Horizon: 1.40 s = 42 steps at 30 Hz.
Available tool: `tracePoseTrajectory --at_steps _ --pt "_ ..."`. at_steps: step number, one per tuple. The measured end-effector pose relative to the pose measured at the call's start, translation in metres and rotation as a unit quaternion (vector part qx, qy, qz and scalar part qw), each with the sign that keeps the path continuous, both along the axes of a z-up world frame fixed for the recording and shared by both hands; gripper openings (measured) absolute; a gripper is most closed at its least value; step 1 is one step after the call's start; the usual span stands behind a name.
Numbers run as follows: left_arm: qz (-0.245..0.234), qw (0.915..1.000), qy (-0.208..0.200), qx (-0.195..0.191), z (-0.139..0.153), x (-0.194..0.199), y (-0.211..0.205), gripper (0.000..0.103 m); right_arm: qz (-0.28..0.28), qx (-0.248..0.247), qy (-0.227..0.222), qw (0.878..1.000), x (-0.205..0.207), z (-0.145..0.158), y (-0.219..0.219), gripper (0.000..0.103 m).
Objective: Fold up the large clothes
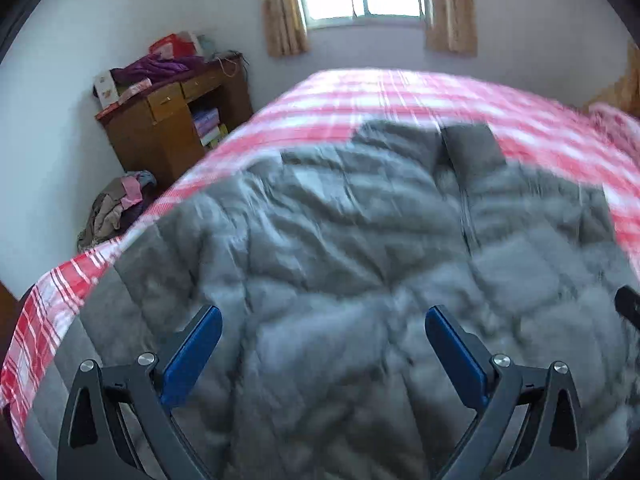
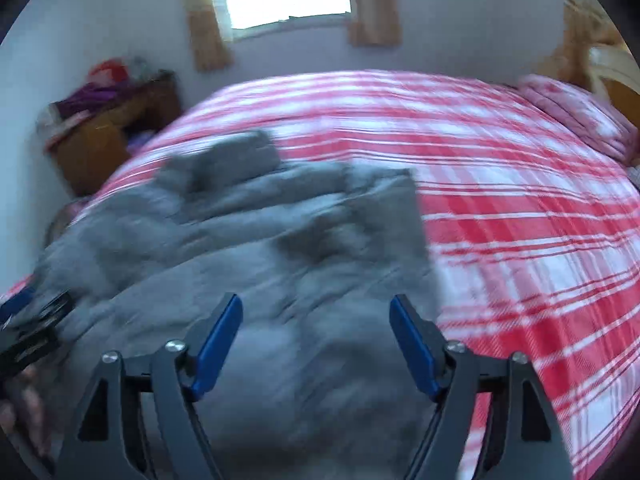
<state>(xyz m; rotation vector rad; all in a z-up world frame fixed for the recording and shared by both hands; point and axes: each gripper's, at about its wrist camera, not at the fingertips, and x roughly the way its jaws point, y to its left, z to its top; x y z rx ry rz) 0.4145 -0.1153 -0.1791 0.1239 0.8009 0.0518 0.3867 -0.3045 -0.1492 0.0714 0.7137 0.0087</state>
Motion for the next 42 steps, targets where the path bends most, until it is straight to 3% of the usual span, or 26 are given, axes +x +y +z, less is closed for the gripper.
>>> tracePoseTrajectory --at_steps 2,5,7,35,39,42 --pt "0.004 0.9993 0.027 0.025 -0.024 0.002 -0.006 0.102 0.018 -0.018 0.003 1.0 -0.013 -0.014 0.019 0.082" --pt "0.006 0.9993 0.035 0.006 -0.037 0.005 -0.002 0.102 0.023 -0.016 0.041 0.999 -0.009 -0.048 0.028 0.082" --pt "0.006 0.9991 0.042 -0.004 -0.039 0.012 0.0 0.102 0.02 -0.016 0.049 0.998 -0.005 -0.055 0.028 0.082" --pt "0.008 0.9992 0.038 -0.011 -0.042 0.009 -0.001 0.102 0.005 -0.075 0.062 0.995 0.001 -0.063 0.044 0.088" --pt "0.002 0.9987 0.051 0.003 -0.031 0.006 0.002 0.102 0.008 -0.071 0.063 0.996 0.0 -0.059 0.043 0.089" --pt "-0.018 0.9997 0.014 -0.012 0.008 -0.022 0.022 0.102 0.0 -0.073 0.062 0.995 -0.017 -0.042 0.039 0.089"
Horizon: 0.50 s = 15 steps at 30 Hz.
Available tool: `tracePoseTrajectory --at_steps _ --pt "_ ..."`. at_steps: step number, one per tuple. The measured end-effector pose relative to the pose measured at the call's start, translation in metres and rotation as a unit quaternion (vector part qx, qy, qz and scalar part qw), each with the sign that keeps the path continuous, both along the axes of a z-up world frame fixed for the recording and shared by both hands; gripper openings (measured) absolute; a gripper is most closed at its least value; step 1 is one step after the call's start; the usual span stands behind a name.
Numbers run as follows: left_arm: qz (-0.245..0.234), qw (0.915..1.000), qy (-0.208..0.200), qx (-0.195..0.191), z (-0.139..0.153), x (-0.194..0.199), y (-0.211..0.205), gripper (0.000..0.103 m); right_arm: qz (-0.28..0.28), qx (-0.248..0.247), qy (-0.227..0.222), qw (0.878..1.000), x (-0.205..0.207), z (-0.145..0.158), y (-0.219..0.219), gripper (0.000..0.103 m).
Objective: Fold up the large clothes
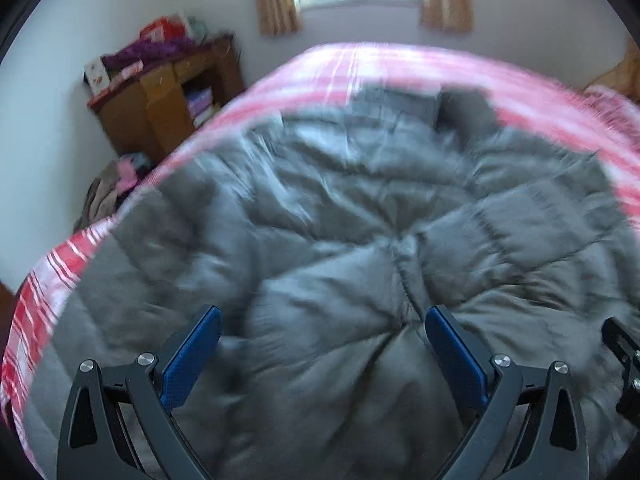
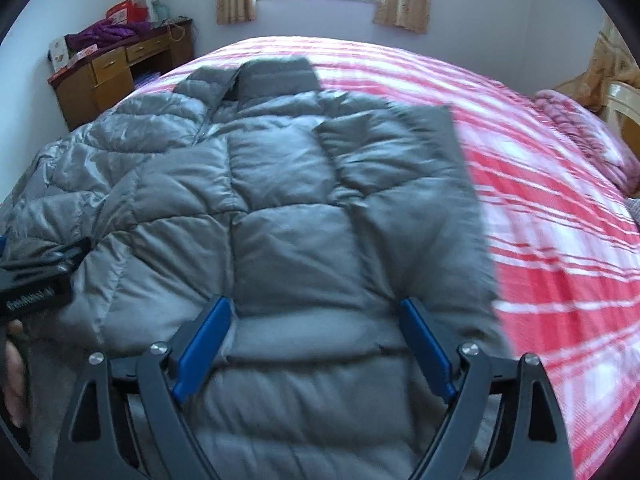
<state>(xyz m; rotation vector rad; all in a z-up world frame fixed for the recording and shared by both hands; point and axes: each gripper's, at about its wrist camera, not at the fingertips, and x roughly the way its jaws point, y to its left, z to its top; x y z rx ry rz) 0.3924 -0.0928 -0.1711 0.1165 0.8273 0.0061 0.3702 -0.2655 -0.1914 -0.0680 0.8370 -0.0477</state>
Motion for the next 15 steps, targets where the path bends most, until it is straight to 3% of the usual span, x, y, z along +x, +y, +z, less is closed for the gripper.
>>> tracePoseTrajectory --at_steps 4,7,10,11,15 --pt "0.004 0.999 -0.041 0.017 0.034 -0.049 0.059 0.102 0.016 0.02 -0.023 0.999 -0.049 0.027 -0.004 0.096" --pt "0.057 0.9968 -0.034 0.044 0.033 -0.077 0.126 0.102 0.03 0.017 -0.018 0.999 -0.086 0.027 -0.005 0.096" --pt "0.129 0.9892 -0.018 0.068 0.022 -0.101 0.192 0.102 0.038 0.007 -0.025 0.999 -0.119 0.026 -0.007 0.096" --pt "0.15 0.9863 -0.012 0.066 0.017 -0.109 0.211 0.102 0.038 0.008 -0.032 0.999 -0.129 0.026 -0.008 0.096" --pt "0.183 0.9825 0.035 -0.005 -0.008 -0.132 0.26 0.102 0.027 0.026 -0.05 0.998 -0.147 0.027 -0.01 0.096"
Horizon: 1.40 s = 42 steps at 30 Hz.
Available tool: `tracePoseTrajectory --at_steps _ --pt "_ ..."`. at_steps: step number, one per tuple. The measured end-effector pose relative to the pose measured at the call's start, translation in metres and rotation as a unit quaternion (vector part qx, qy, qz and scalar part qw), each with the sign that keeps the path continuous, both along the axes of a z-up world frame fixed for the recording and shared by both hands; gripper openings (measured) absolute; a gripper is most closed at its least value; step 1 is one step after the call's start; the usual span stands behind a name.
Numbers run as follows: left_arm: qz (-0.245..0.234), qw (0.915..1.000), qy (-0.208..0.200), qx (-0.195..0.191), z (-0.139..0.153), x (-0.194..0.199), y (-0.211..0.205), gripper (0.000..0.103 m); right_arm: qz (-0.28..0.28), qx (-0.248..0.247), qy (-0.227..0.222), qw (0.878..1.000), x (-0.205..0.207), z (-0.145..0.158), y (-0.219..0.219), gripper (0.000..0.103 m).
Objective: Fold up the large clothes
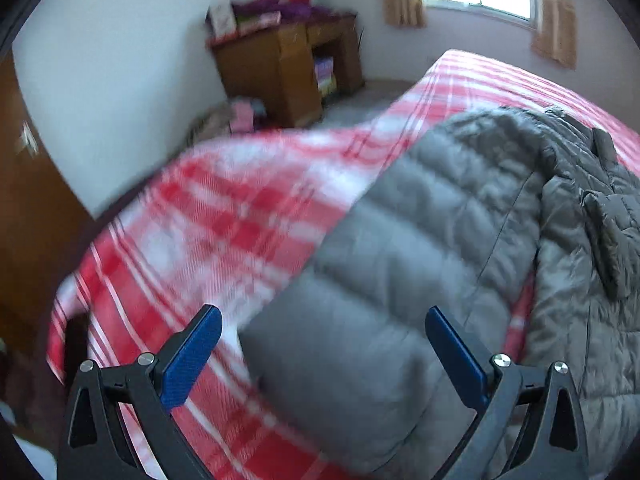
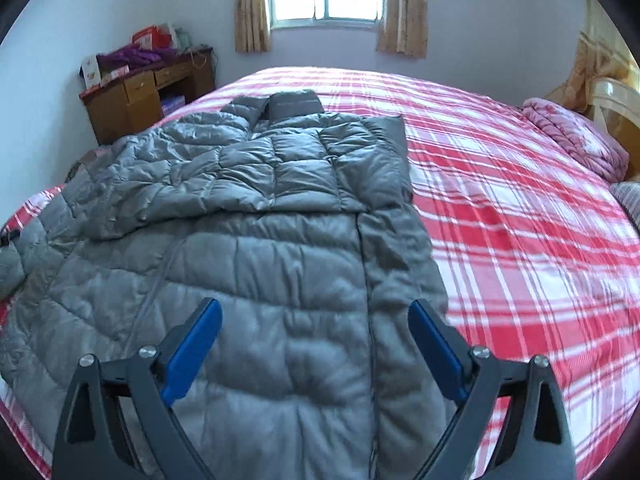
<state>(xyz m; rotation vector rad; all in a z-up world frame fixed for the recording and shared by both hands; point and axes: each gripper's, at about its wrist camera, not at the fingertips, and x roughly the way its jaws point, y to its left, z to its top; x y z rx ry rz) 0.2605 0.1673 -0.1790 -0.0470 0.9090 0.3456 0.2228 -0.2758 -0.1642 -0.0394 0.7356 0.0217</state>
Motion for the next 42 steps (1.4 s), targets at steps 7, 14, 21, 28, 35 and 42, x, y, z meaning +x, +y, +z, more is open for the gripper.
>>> tracePoseTrajectory --at_steps 7,14,21,28,35,42 --pt "-0.013 0.9983 -0.007 -0.057 -0.018 0.014 0.001 0.043 -0.008 0.023 -0.012 1.0 -0.022 -0.001 0.008 0.096" --pt "0.024 0.9985 -0.05 0.004 0.026 0.034 0.03 0.018 -0.022 0.028 -0.038 0.999 -0.04 0.006 -0.003 0.096" --pt "0.01 0.9926 -0.103 0.063 0.076 0.021 0.01 0.018 -0.054 0.056 -0.05 0.996 -0.044 0.002 -0.025 0.096" --pt "-0.091 0.9715 -0.2 0.09 0.161 0.01 -0.094 0.018 -0.076 0.055 -0.051 0.994 -0.044 -0.002 -0.044 0.096" --pt "-0.228 0.9471 -0.211 0.08 0.164 0.009 -0.242 0.018 -0.099 0.062 -0.058 0.992 -0.047 0.004 -0.068 0.096" --pt "-0.314 0.9298 -0.179 0.07 0.125 0.014 -0.356 0.036 -0.111 0.058 -0.057 0.99 -0.052 0.002 -0.086 0.096"
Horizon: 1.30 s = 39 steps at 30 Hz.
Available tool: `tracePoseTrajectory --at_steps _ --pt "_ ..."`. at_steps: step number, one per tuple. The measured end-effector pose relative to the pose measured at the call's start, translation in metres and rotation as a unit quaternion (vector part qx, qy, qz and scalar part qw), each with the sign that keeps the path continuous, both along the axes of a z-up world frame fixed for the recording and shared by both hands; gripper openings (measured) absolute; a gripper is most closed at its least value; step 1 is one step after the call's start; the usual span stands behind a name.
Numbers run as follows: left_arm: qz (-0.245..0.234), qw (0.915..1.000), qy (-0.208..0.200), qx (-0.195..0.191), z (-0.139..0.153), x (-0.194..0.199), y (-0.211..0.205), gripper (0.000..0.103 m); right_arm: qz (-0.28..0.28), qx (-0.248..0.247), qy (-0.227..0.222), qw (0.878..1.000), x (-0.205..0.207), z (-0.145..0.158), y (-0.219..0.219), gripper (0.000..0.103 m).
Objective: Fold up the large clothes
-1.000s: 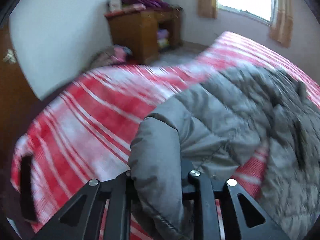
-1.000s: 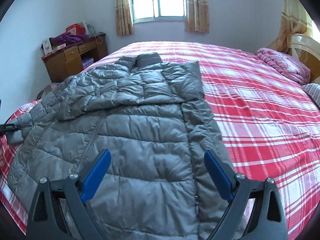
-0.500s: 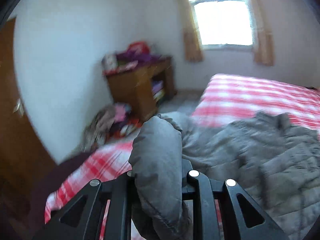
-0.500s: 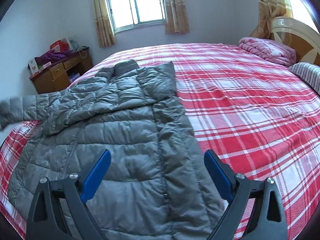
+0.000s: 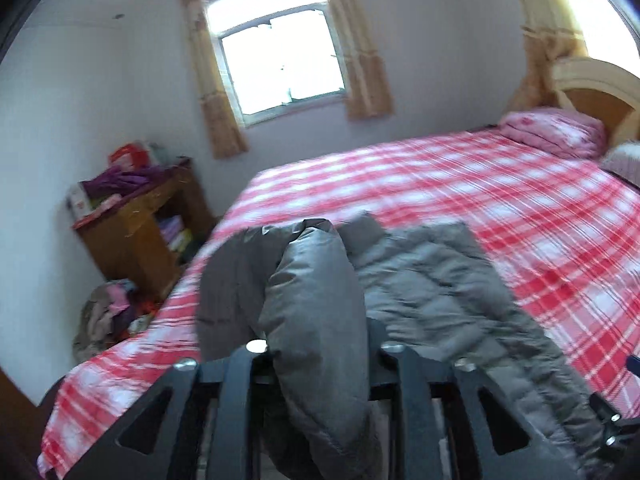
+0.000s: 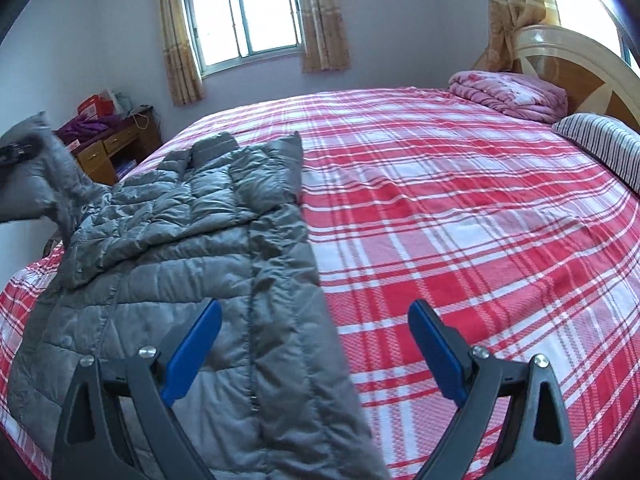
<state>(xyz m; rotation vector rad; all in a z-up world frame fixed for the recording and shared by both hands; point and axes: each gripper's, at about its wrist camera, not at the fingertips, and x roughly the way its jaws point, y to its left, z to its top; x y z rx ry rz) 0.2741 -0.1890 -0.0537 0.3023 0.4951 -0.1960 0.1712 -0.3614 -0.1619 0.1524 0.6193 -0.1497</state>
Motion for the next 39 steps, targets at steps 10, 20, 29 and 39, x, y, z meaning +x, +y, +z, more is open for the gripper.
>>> tracePoseTrajectory --at_steps 10,20,29,39 --pt "0.005 0.9983 -0.054 0.022 -0.01 -0.006 0.001 0.094 -0.004 -0.007 0.028 1.0 0.005 -0.006 -0.011 0.096" --pt "0.258 0.9614 0.062 0.073 -0.111 0.073 0.161 0.094 0.095 0.062 0.042 0.993 0.052 0.017 0.046 0.096" --pt "0.297 0.9461 0.125 0.03 -0.154 0.086 0.203 0.094 0.151 0.106 0.132 0.974 0.127 -0.031 0.109 0.041" --pt "0.282 0.95 0.129 0.038 -0.155 0.086 0.201 0.094 0.086 0.034 0.111 0.99 0.121 -0.015 0.075 0.039"
